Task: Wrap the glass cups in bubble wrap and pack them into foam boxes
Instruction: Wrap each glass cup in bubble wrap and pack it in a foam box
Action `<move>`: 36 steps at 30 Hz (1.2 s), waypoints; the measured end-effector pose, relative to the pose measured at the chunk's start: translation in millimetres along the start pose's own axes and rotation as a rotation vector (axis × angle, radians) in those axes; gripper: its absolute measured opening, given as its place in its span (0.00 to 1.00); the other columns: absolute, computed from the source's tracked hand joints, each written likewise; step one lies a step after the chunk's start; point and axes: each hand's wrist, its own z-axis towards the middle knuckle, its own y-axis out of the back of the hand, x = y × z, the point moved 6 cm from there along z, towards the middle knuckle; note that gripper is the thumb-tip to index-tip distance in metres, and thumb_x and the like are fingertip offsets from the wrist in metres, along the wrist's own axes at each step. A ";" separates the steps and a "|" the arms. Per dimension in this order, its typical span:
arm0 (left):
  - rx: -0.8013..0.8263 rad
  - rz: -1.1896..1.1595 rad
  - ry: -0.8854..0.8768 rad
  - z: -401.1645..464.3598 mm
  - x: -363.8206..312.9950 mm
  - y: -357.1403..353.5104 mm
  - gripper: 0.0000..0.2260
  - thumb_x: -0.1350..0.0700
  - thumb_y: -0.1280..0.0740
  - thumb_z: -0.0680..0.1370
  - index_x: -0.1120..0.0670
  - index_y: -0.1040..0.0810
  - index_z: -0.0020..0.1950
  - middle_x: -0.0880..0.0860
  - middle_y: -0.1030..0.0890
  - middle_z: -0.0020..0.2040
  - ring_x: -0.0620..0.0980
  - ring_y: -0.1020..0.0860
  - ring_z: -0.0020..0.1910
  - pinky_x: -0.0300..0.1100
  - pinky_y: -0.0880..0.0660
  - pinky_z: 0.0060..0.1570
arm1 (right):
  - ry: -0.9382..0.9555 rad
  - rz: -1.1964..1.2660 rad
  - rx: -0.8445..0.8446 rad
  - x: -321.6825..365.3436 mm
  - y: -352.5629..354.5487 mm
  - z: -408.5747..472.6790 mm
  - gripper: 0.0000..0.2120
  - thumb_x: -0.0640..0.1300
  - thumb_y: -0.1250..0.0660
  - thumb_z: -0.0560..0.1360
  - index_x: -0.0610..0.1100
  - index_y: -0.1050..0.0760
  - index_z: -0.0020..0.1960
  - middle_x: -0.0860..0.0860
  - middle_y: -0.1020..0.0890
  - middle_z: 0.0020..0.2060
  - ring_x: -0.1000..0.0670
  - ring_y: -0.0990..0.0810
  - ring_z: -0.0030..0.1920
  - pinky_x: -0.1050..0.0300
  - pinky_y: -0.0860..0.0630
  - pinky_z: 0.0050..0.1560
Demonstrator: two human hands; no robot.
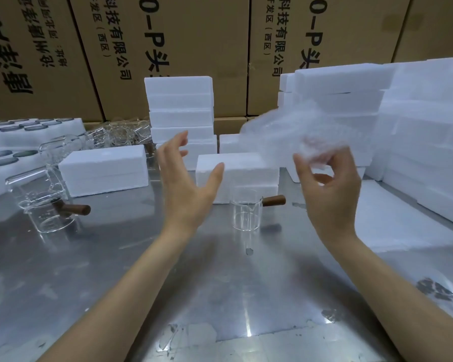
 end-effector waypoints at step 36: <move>0.152 0.377 -0.197 -4.3 -2.7 -6.6 0.04 0.57 0.33 0.79 0.57 0.21 0.49 0.51 0.19 0.39 0.51 0.25 0.32 0.46 0.24 0.31 | -0.752 -0.298 0.518 -79.5 -32.5 -31.1 0.14 0.54 0.42 0.78 0.47 0.34 0.58 0.51 0.26 0.56 0.50 0.25 0.48 0.52 0.29 0.49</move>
